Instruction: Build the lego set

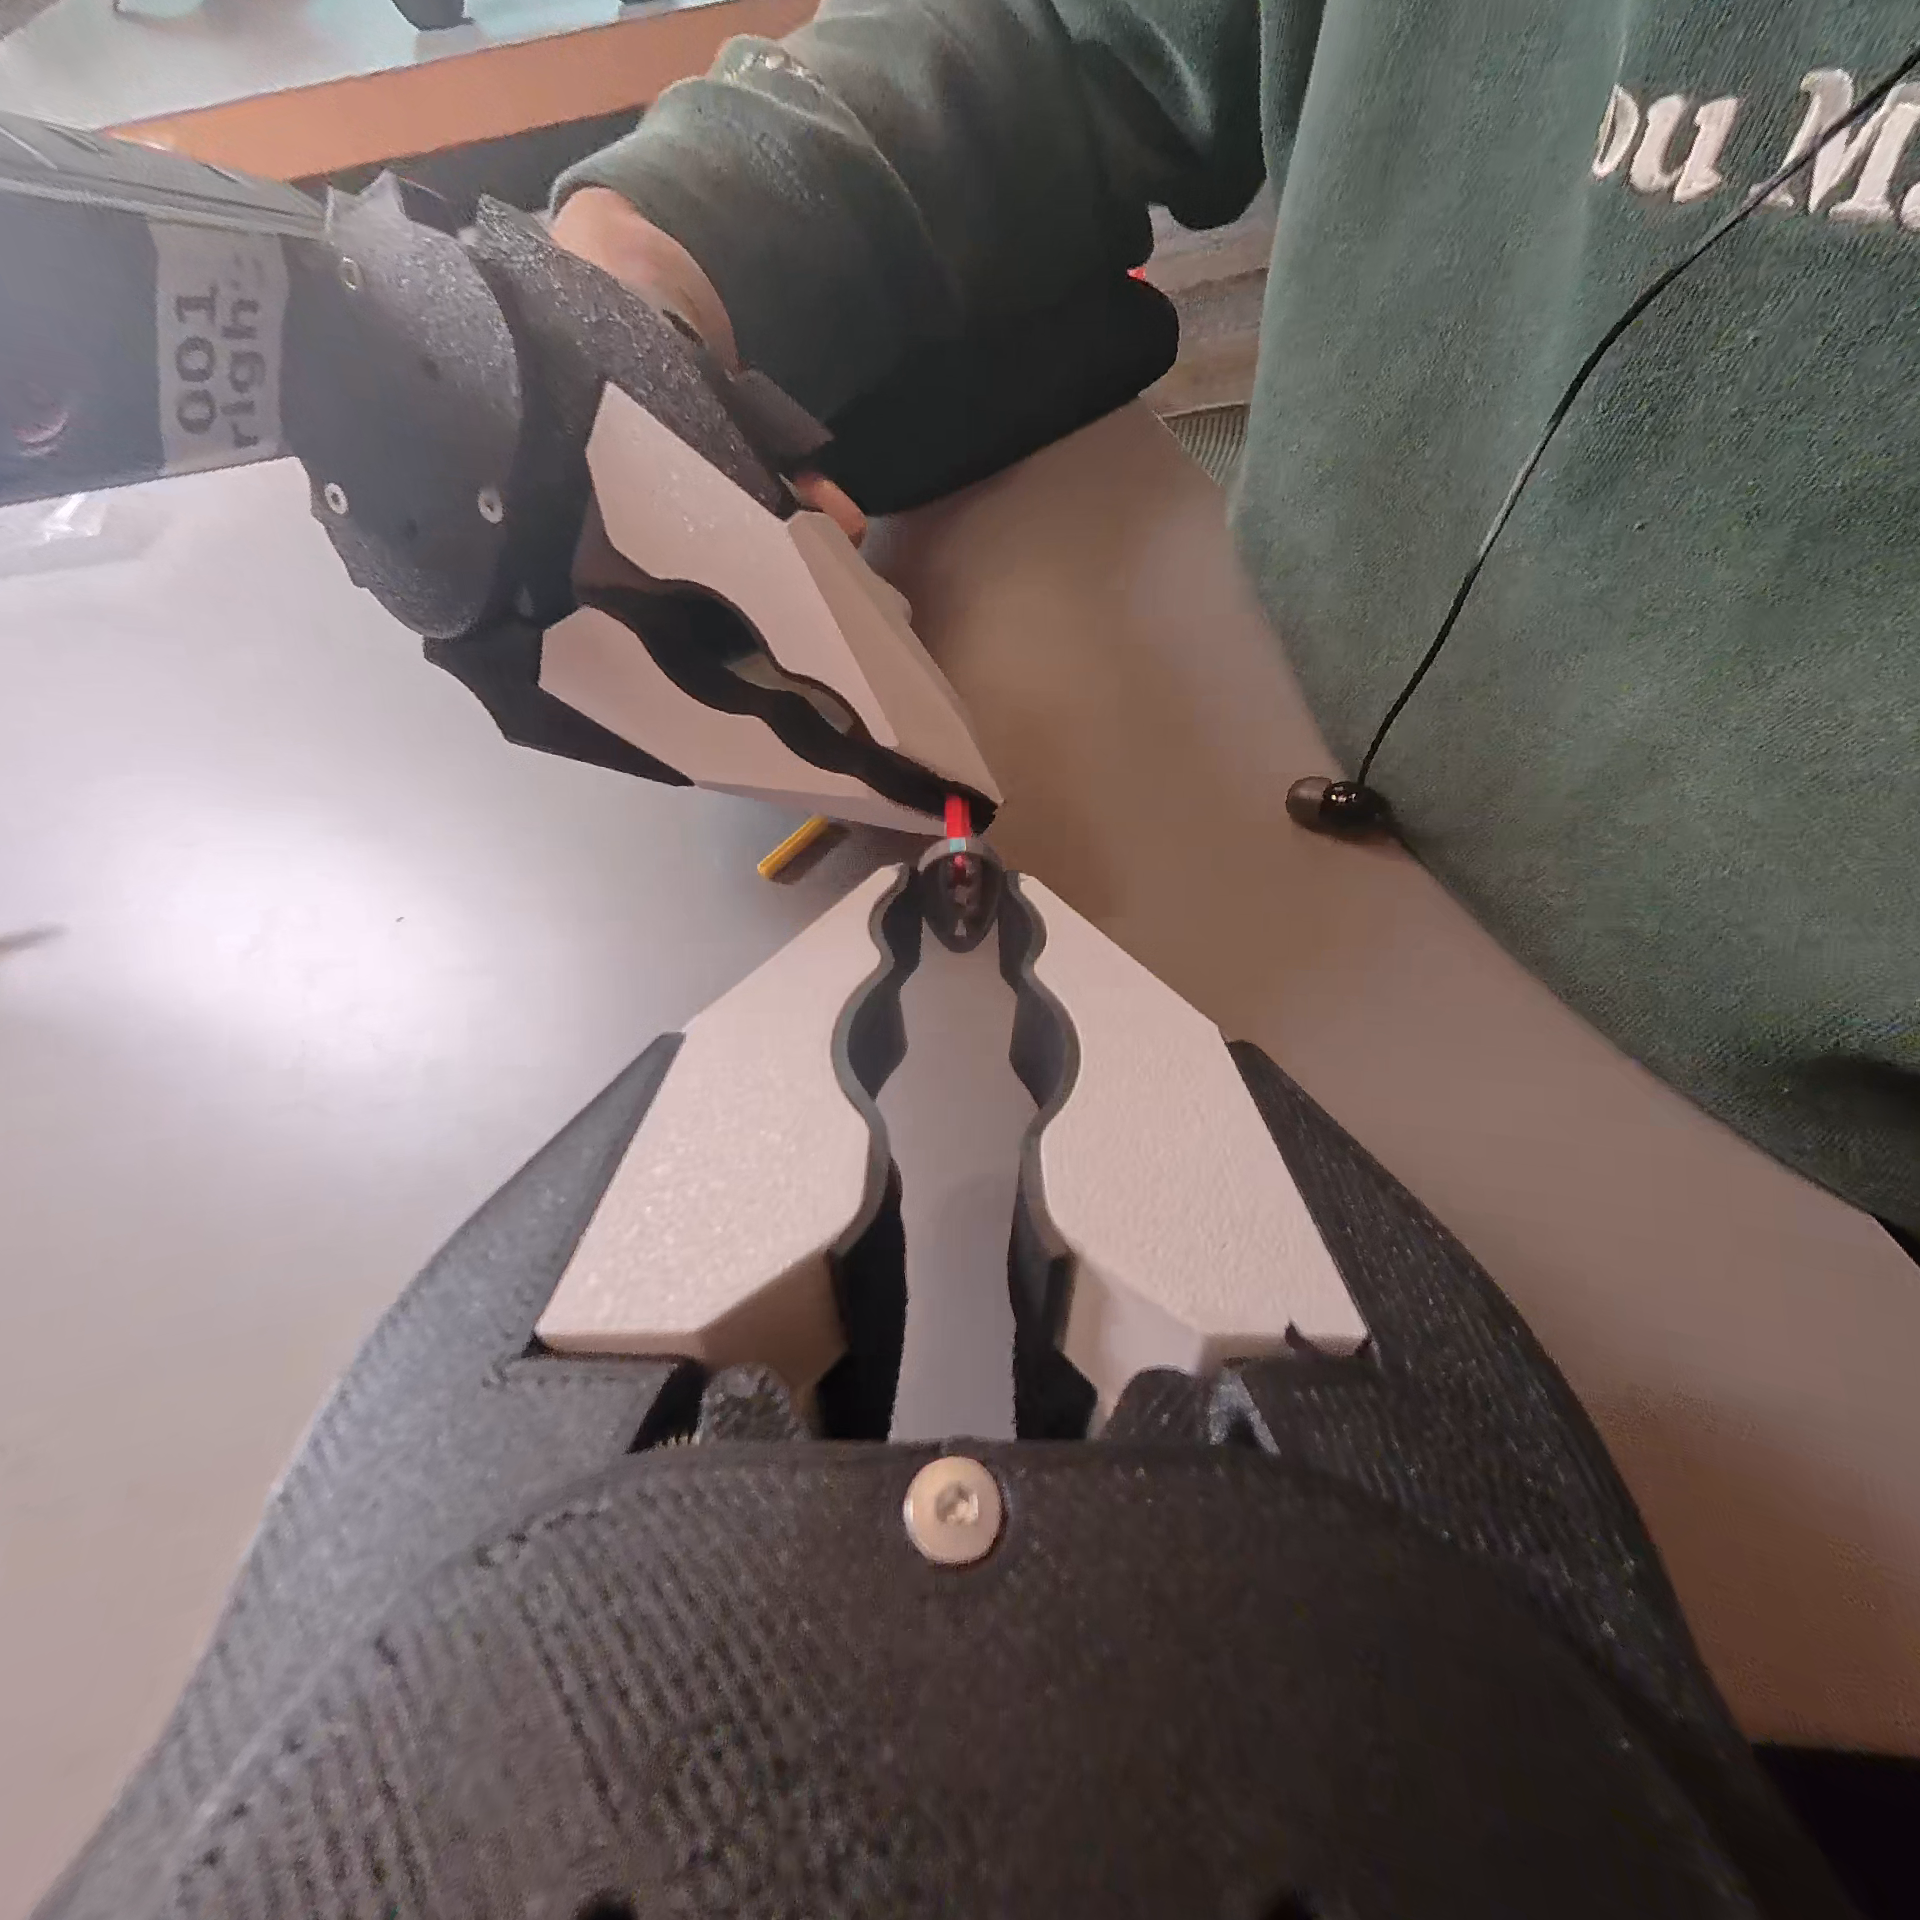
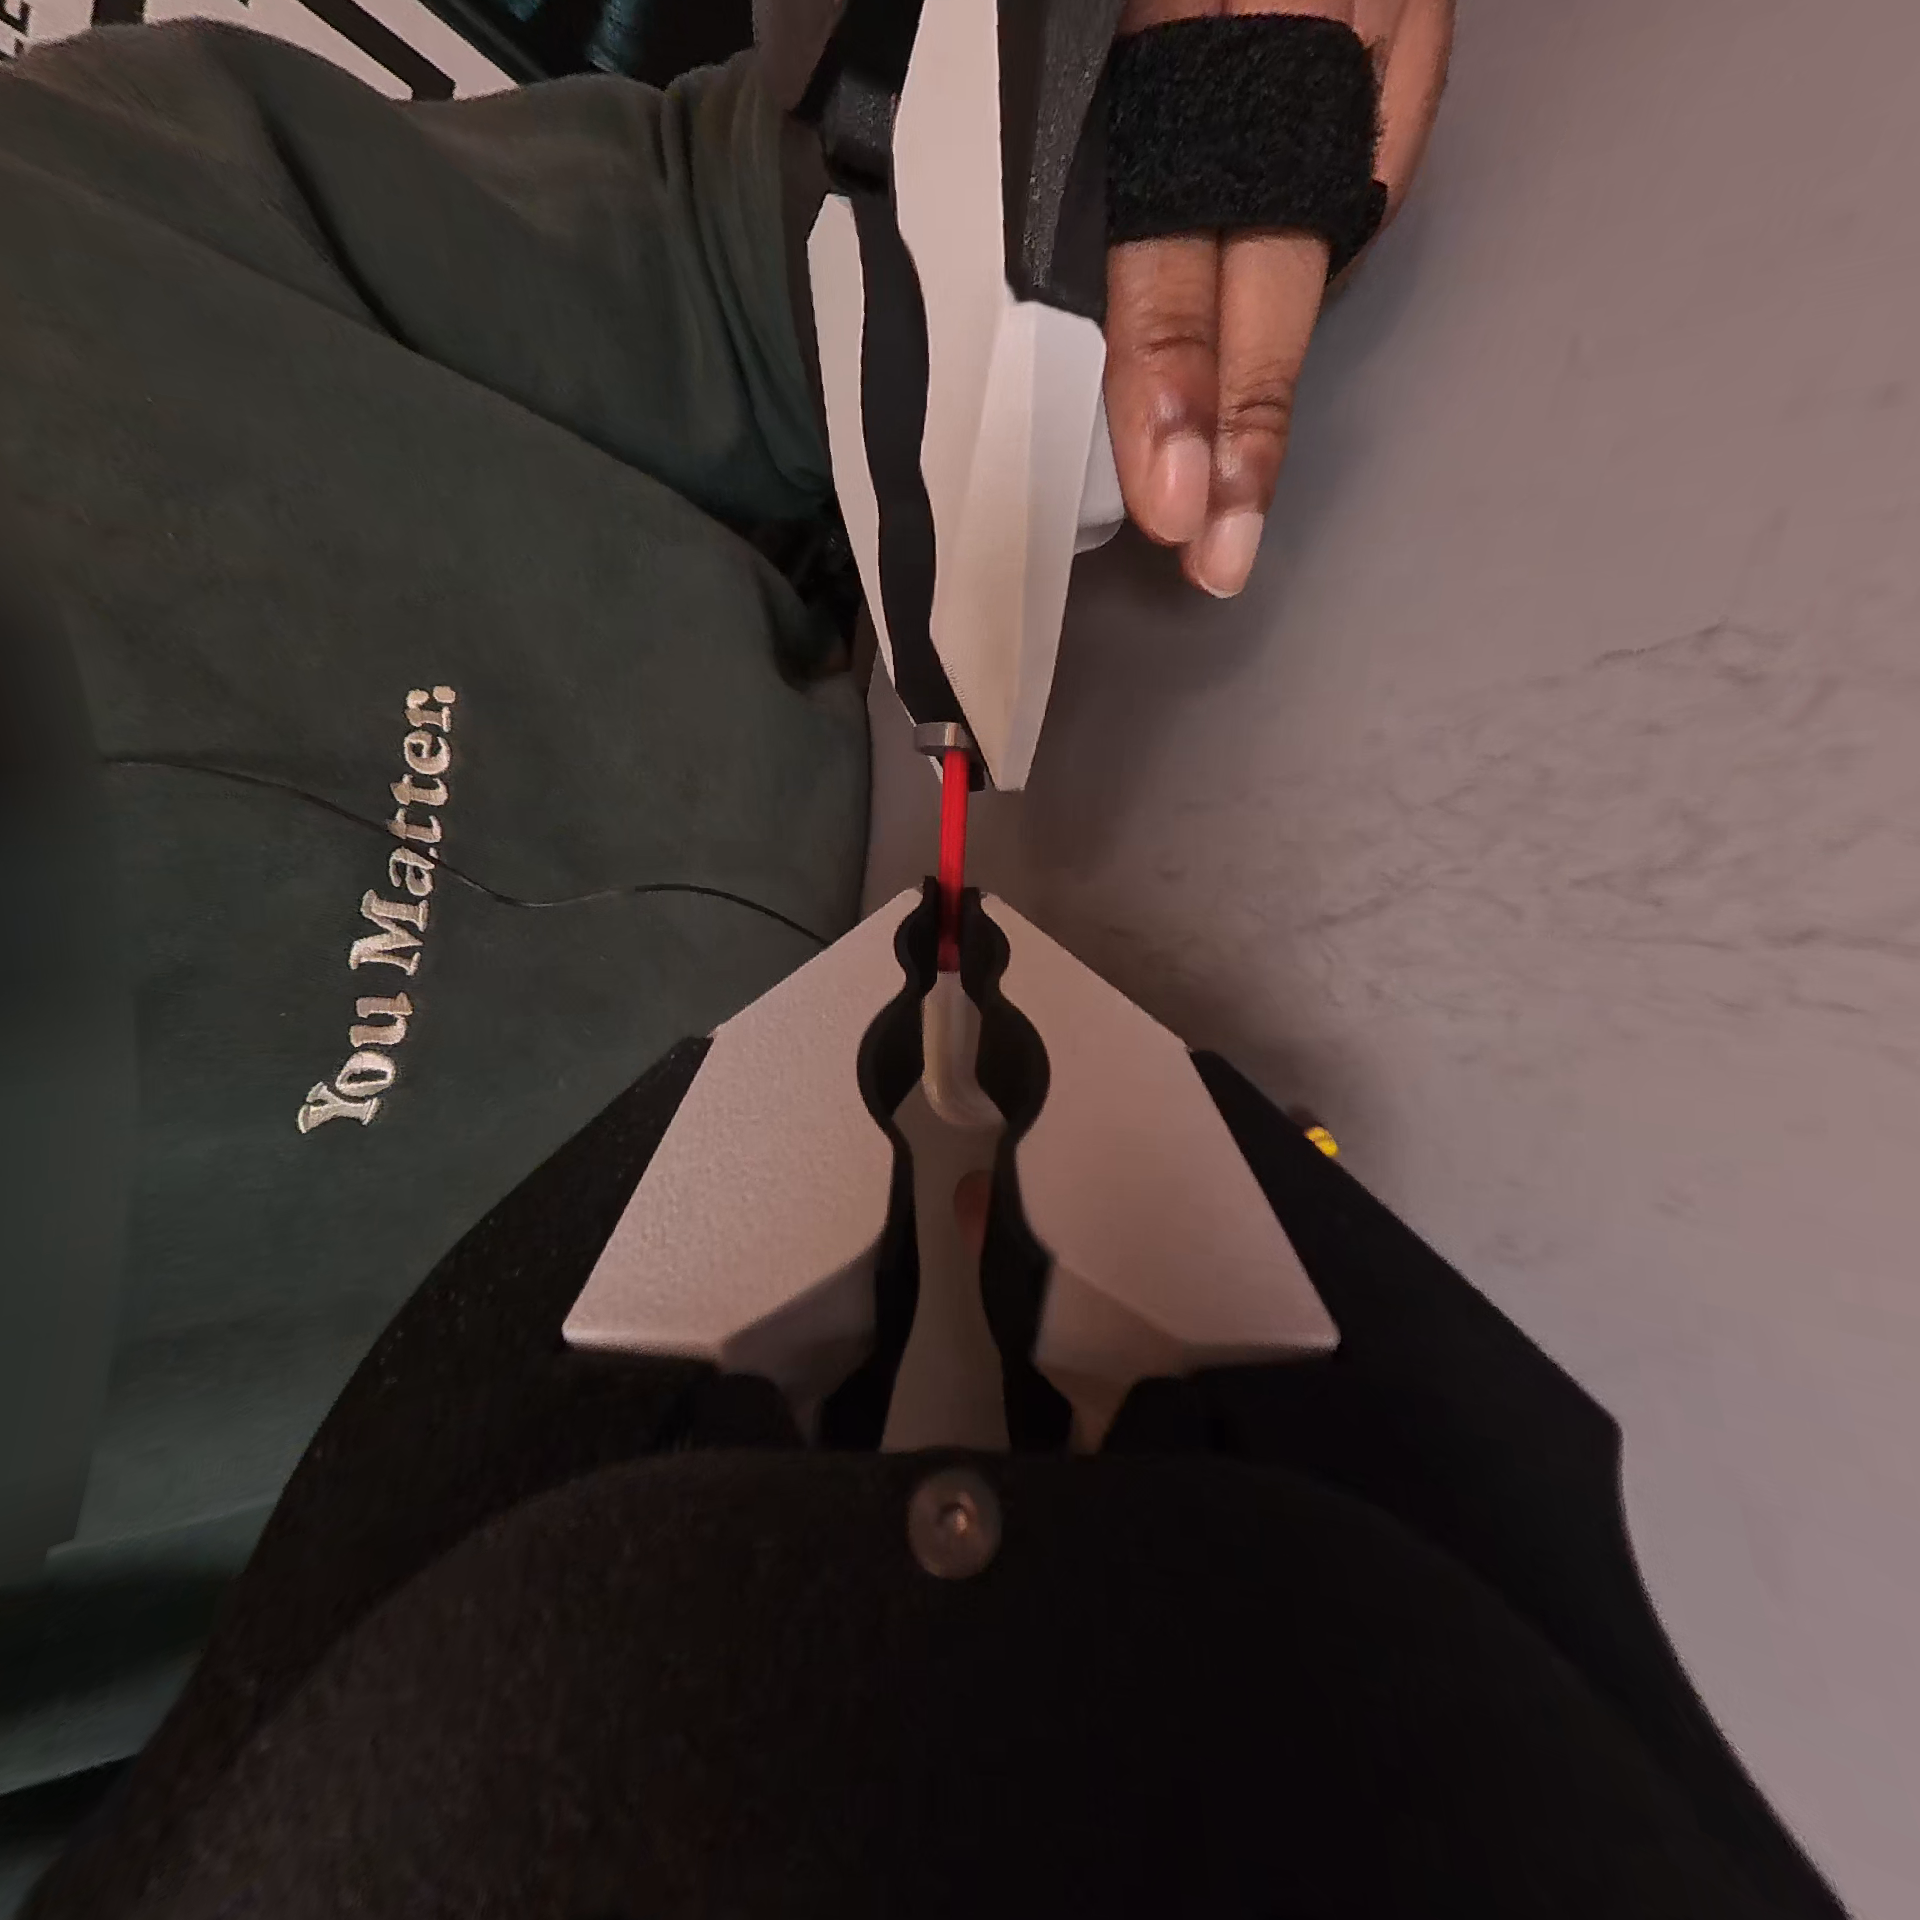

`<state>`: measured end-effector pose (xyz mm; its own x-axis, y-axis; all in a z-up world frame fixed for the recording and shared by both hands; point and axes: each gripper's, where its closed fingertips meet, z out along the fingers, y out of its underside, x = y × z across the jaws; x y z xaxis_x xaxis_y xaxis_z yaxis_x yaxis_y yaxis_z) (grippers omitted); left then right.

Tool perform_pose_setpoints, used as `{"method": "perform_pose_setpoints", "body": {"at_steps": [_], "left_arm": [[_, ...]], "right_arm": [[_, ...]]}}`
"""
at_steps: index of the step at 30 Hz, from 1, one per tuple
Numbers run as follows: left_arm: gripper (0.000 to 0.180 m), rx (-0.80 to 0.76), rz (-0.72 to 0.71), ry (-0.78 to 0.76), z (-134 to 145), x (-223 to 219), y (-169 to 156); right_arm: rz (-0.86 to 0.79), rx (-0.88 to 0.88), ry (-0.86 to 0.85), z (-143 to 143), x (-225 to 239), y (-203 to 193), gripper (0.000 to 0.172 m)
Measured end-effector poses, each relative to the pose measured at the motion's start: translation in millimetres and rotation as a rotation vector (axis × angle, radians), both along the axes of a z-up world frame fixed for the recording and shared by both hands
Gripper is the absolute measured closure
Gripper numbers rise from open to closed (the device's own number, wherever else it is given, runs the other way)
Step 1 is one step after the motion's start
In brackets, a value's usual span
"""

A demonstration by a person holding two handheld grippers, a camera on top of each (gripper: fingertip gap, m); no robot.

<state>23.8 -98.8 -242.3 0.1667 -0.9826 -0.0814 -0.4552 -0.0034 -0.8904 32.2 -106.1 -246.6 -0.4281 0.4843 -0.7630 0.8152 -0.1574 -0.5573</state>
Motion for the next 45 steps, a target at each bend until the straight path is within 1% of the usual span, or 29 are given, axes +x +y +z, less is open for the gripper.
{"method": "perform_pose_setpoints", "body": {"at_steps": [7, 16, 23, 32, 38, 45], "left_arm": [[0.167, -0.010, -0.027, 0.051, -8.5, 2.7, -5.5], [0.167, -0.021, -0.008, 0.117, -19.0, 2.0, -3.7], [0.167, -0.016, 0.003, 0.111, -15.7, 3.7, -1.9], [0.167, -0.027, -0.054, 0.174, -26.3, 7.0, -13.4], [0.167, -0.026, -0.018, 0.169, -27.1, 5.0, -7.9], [0.167, -0.076, 0.062, 0.129, -26.0, -0.2, 1.9]], "right_arm": [[0.023, 0.007, -0.020, -7.4, 2.4, -4.3, 0.172], [0.016, 0.002, -0.050, -15.5, 1.9, -3.9, 0.172], [0.034, 0.005, -0.049, -16.0, 2.6, -8.2, 0.172], [0.038, -0.002, -0.048, -15.3, 4.2, -7.9, 0.172], [-0.004, -0.011, -0.051, -14.9, 1.2, -2.0, 0.172], [-0.077, -0.012, -0.060, -15.9, -3.4, 5.6, 0.172]]}}
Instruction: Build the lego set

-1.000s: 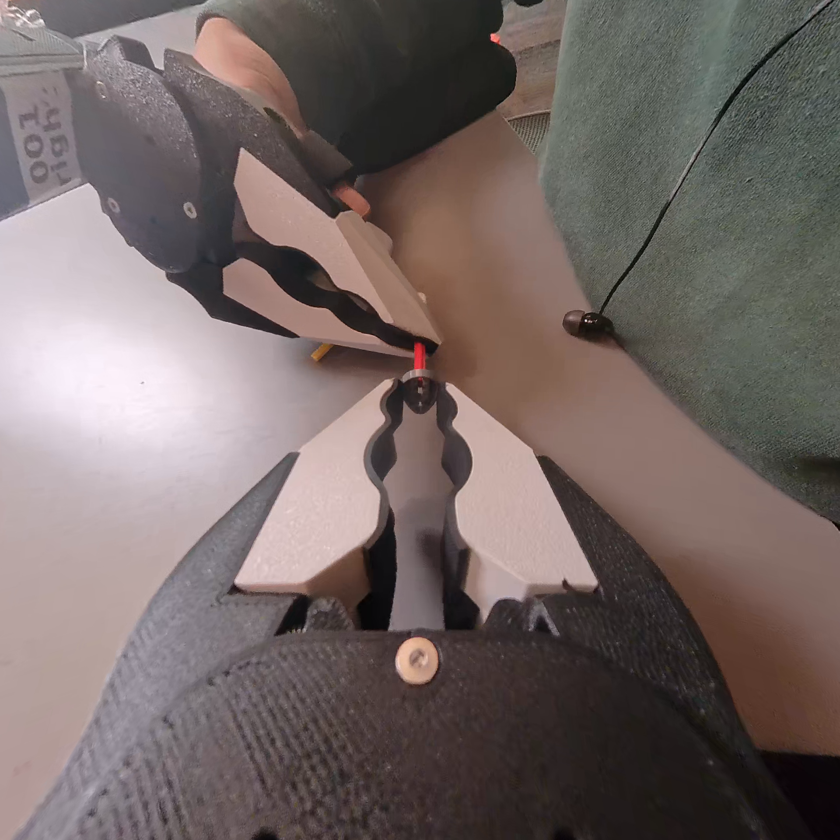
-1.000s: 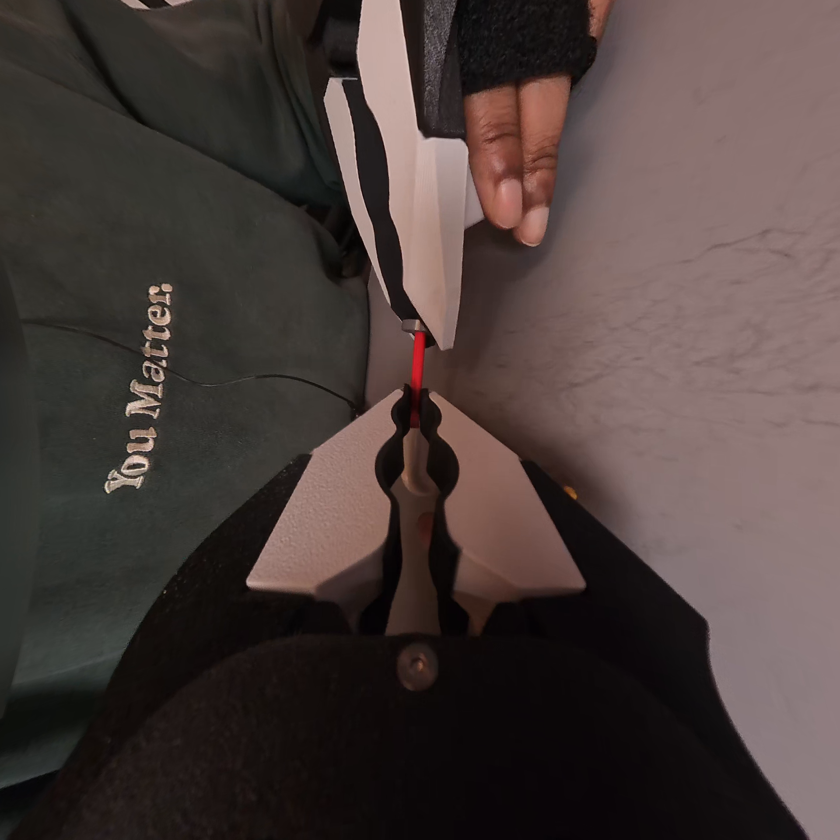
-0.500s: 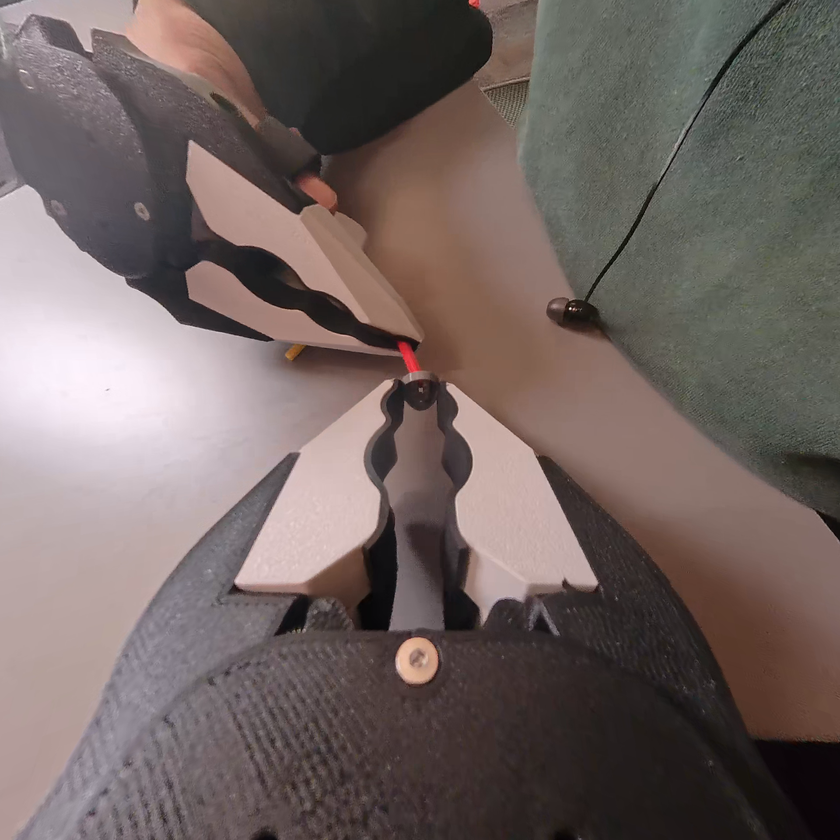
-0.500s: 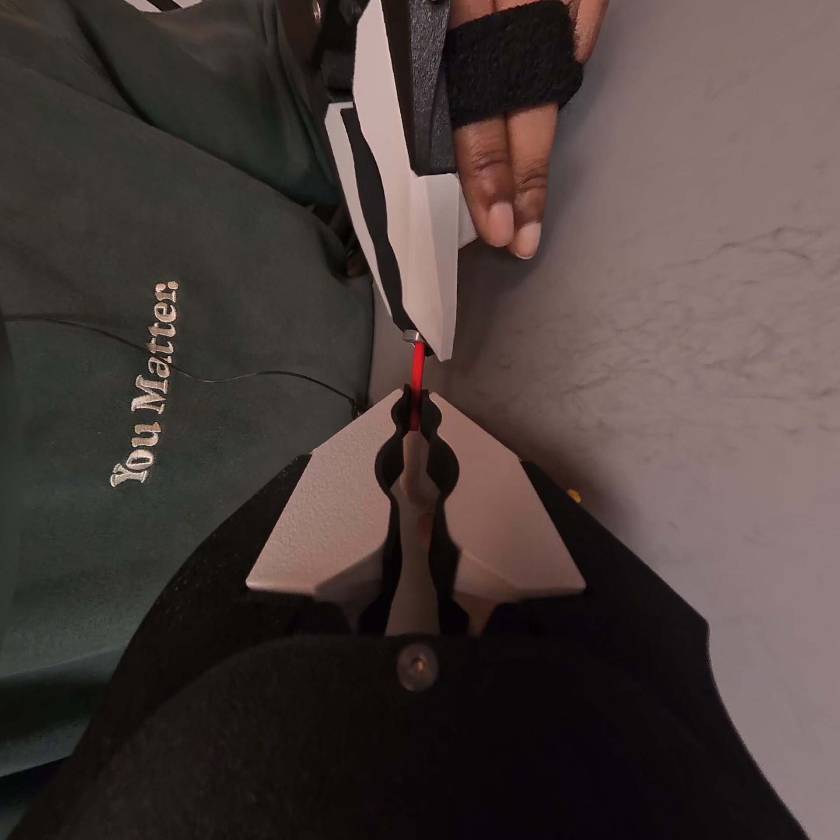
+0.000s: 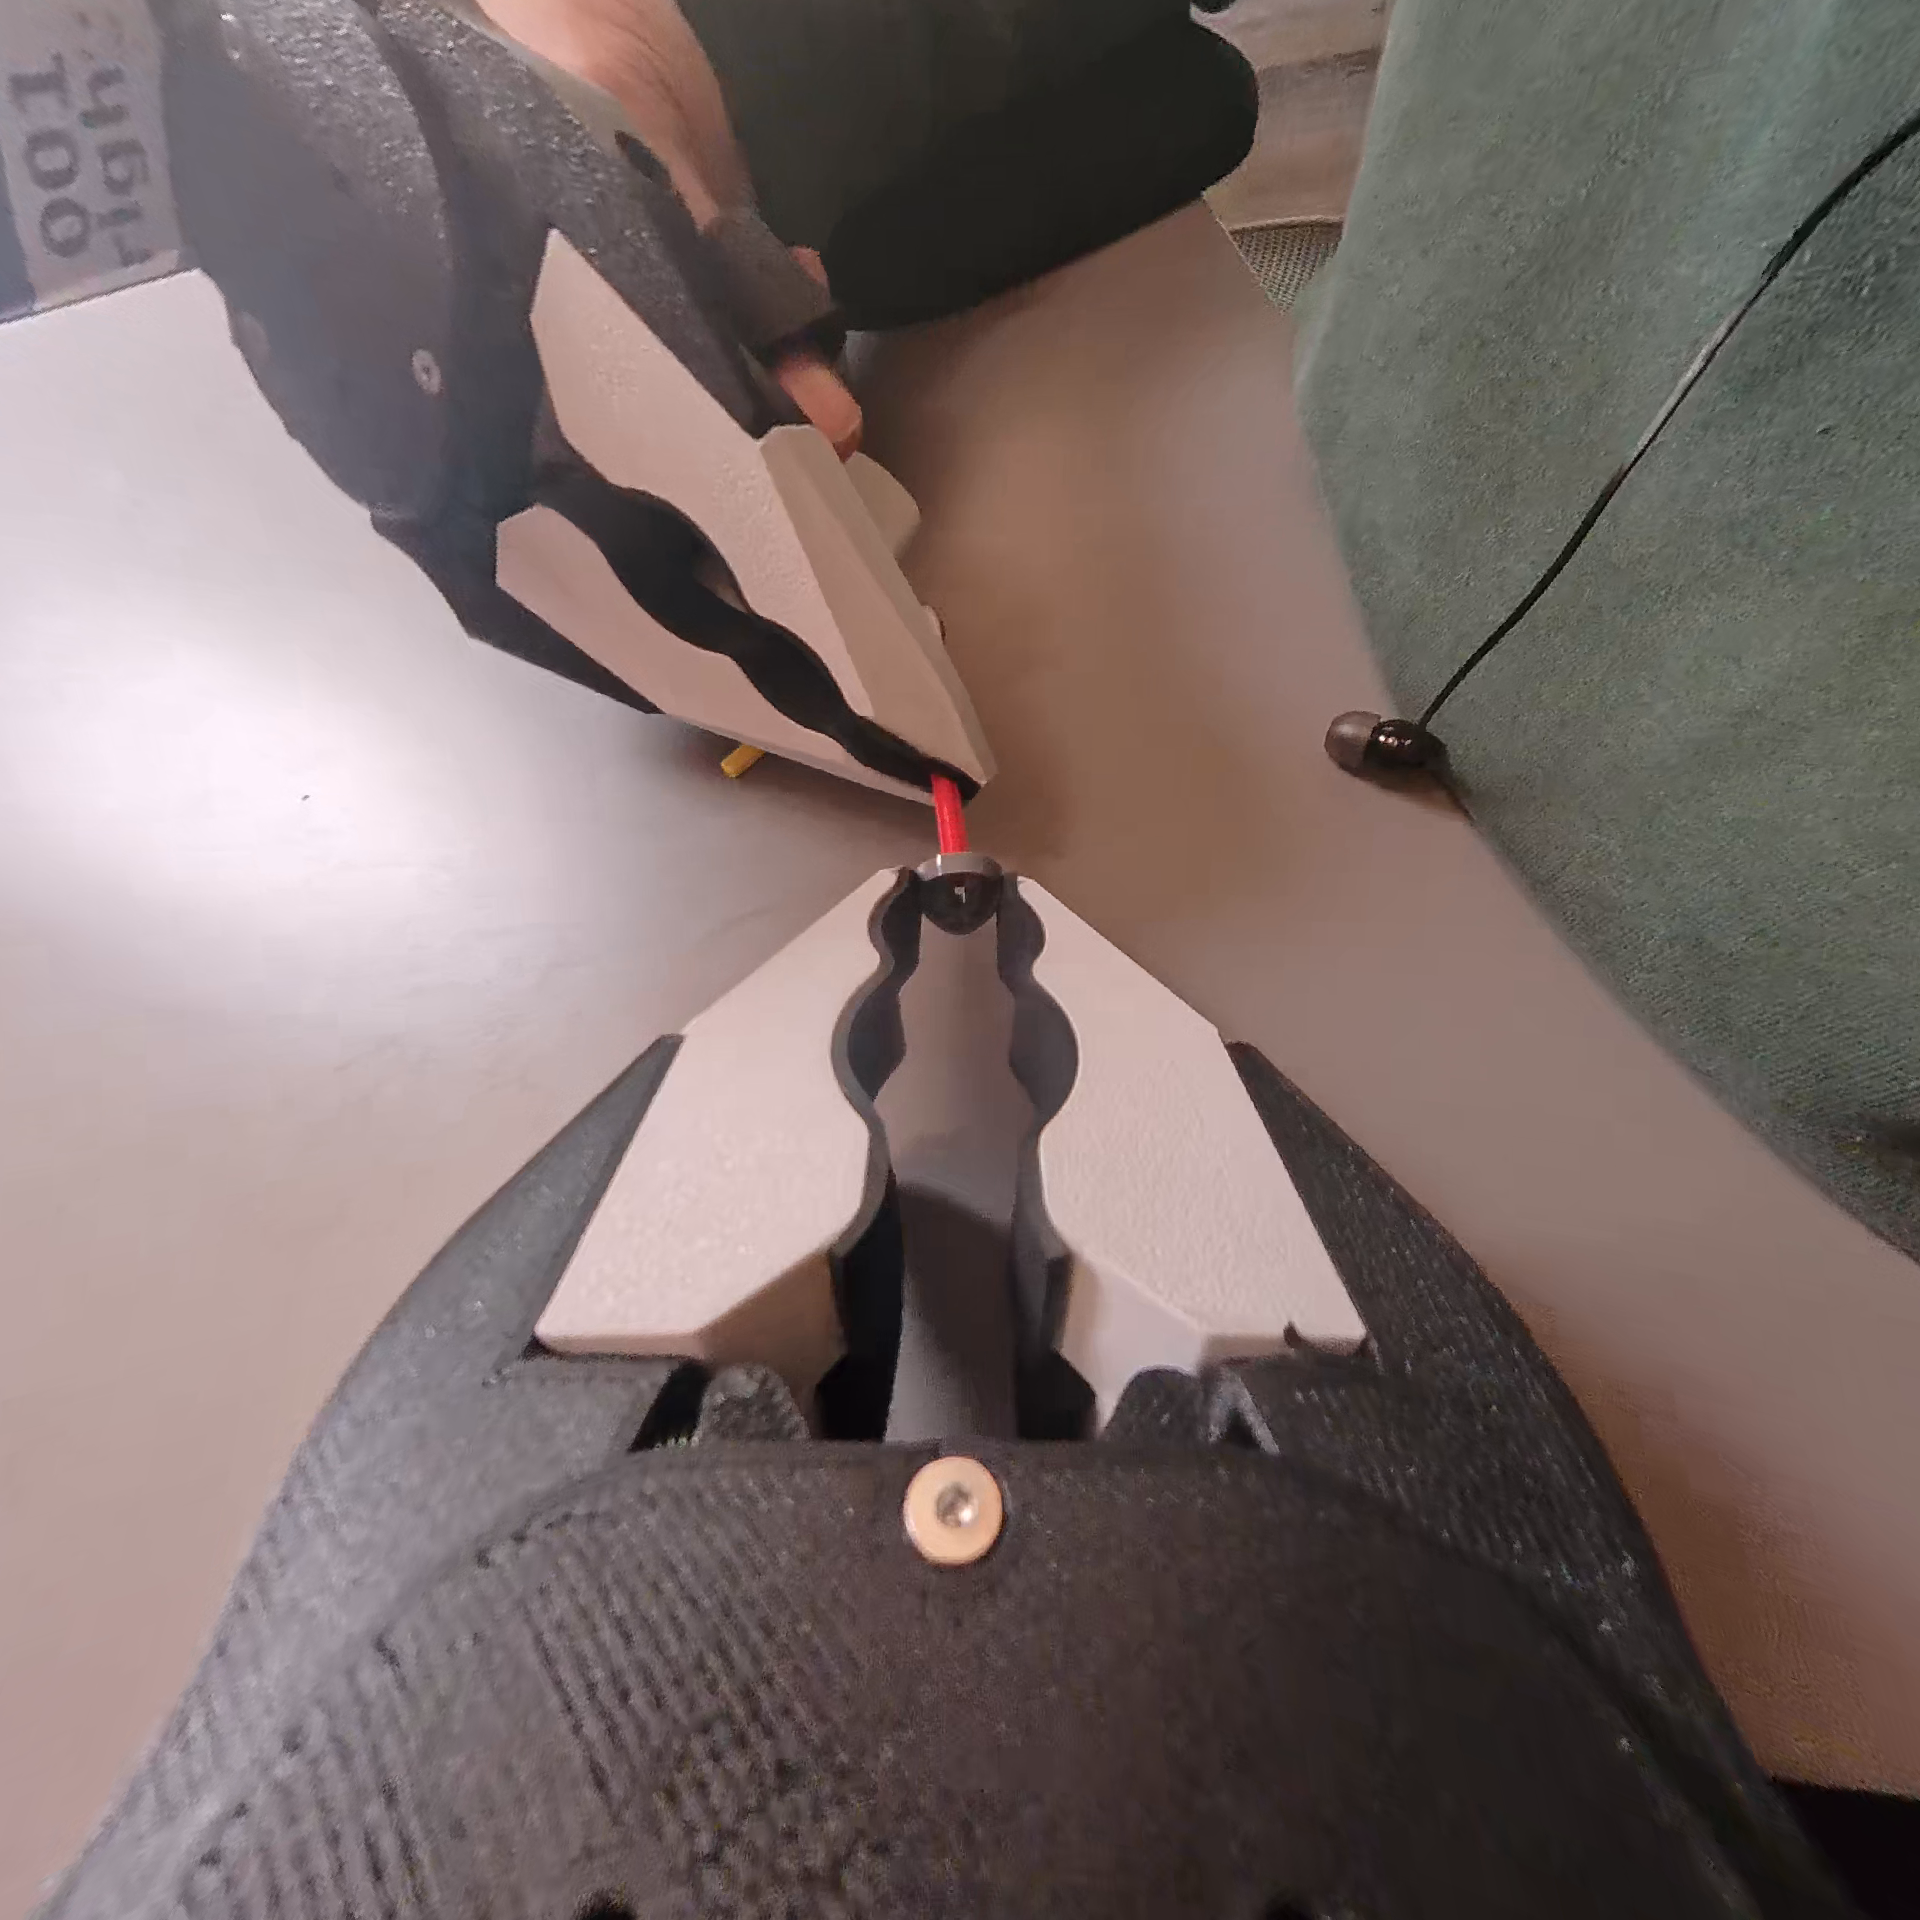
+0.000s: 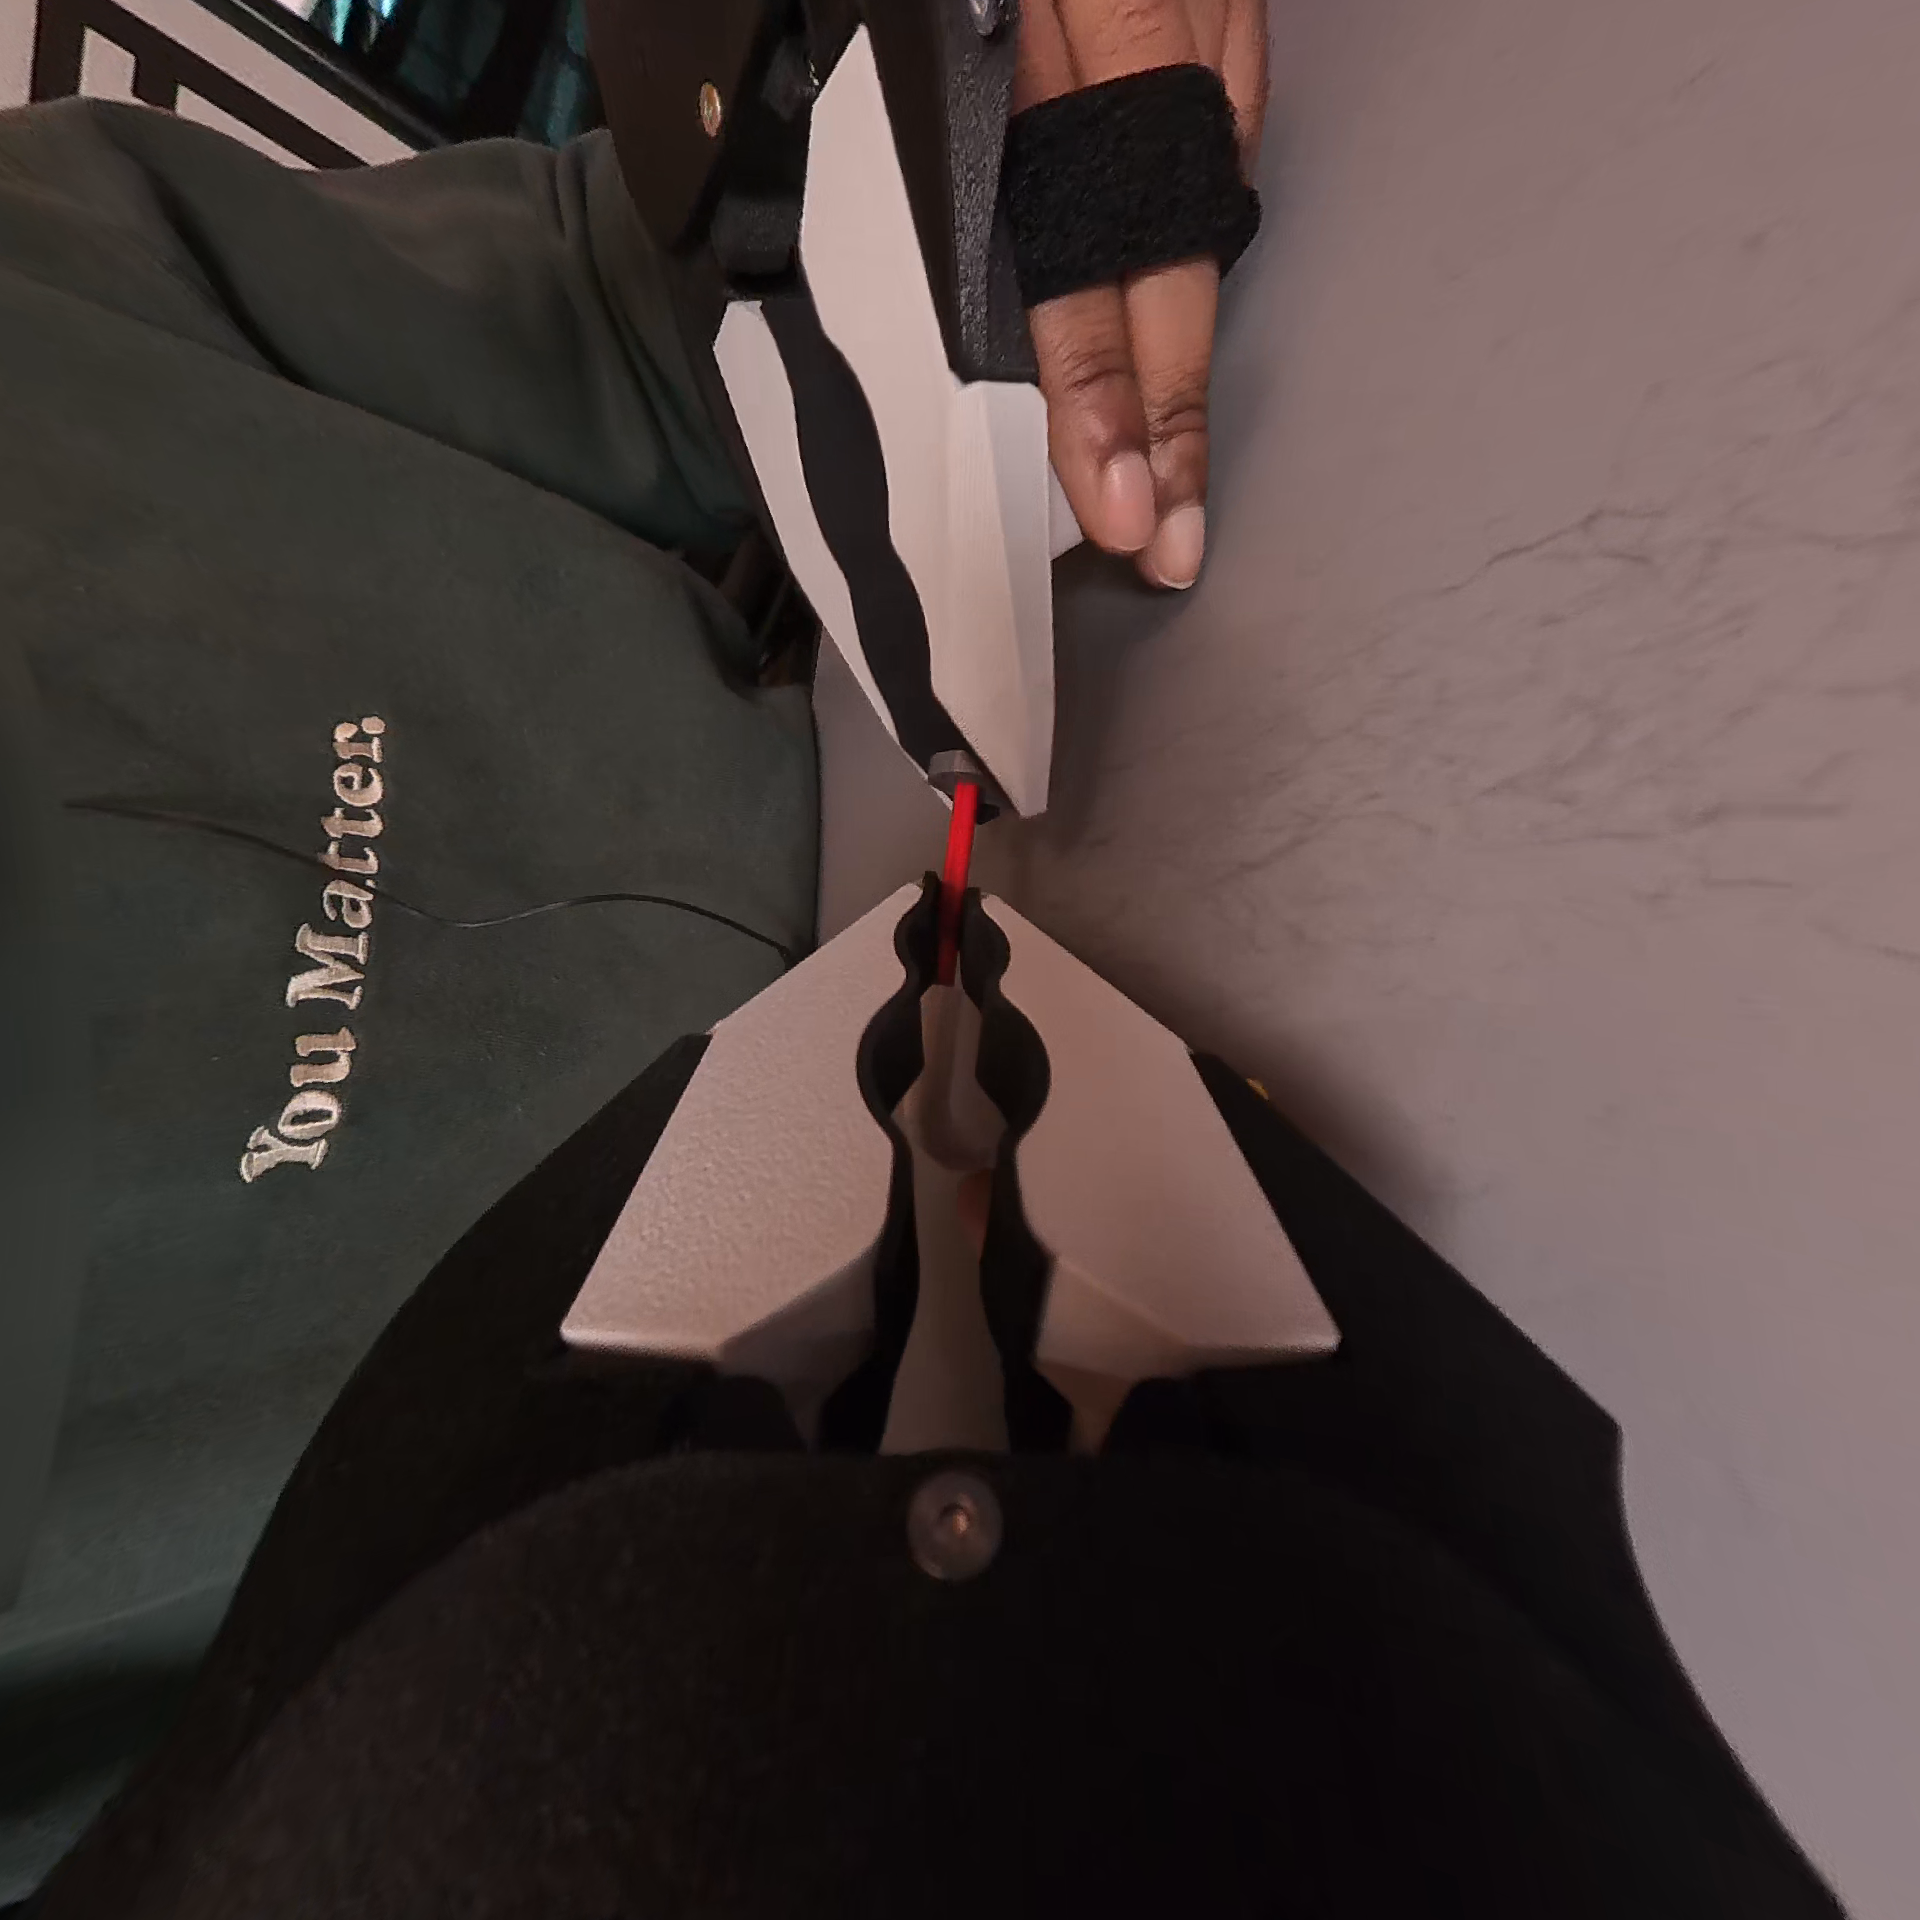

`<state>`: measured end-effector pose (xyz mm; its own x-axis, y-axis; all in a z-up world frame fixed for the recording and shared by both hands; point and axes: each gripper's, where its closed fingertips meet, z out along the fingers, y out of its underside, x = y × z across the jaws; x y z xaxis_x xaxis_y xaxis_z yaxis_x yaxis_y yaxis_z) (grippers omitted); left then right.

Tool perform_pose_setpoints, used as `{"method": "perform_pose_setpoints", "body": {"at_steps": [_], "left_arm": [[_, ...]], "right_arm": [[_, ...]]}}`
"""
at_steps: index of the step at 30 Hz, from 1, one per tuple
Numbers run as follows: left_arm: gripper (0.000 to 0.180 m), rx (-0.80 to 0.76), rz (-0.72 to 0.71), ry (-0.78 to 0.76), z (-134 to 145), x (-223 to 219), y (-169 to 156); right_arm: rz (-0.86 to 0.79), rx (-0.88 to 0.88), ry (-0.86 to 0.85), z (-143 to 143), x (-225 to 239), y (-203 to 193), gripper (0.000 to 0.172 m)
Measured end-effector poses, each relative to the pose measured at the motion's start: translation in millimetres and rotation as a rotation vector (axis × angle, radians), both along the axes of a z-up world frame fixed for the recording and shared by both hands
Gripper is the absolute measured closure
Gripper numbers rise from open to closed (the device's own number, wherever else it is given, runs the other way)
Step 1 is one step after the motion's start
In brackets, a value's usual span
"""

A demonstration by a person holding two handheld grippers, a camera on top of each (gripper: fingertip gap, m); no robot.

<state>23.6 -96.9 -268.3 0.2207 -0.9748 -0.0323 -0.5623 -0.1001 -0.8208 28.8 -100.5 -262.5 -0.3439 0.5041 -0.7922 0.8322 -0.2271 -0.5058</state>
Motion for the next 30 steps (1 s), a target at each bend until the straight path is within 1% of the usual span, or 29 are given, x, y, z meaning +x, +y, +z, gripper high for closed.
{"method": "perform_pose_setpoints", "body": {"at_steps": [4, 7, 16, 23, 30], "left_arm": [[0.167, -0.027, 0.027, -0.014, 0.3, -0.6, 3.7], [0.167, -0.038, 0.021, -0.014, -0.6, -0.4, 2.5], [0.167, -0.009, 0.012, 0.081, -7.4, 1.8, 1.0], [0.168, -0.017, 0.030, 0.093, -8.0, 2.6, 2.5], [0.167, -0.023, 0.044, 0.151, -11.0, 2.8, 3.7]], "right_arm": [[0.001, 0.003, -0.006, -1.1, -0.2, -0.3, 0.172], [0.003, 0.001, -0.007, -1.0, -0.2, -0.4, 0.172], [0.001, -0.002, -0.014, -1.2, -1.0, -0.3, 0.172], [-0.026, 0.004, -0.014, -1.8, -3.1, 0.8, 0.172], [-0.048, 0.043, -0.031, -4.4, -4.2, 1.8, 0.172]]}}
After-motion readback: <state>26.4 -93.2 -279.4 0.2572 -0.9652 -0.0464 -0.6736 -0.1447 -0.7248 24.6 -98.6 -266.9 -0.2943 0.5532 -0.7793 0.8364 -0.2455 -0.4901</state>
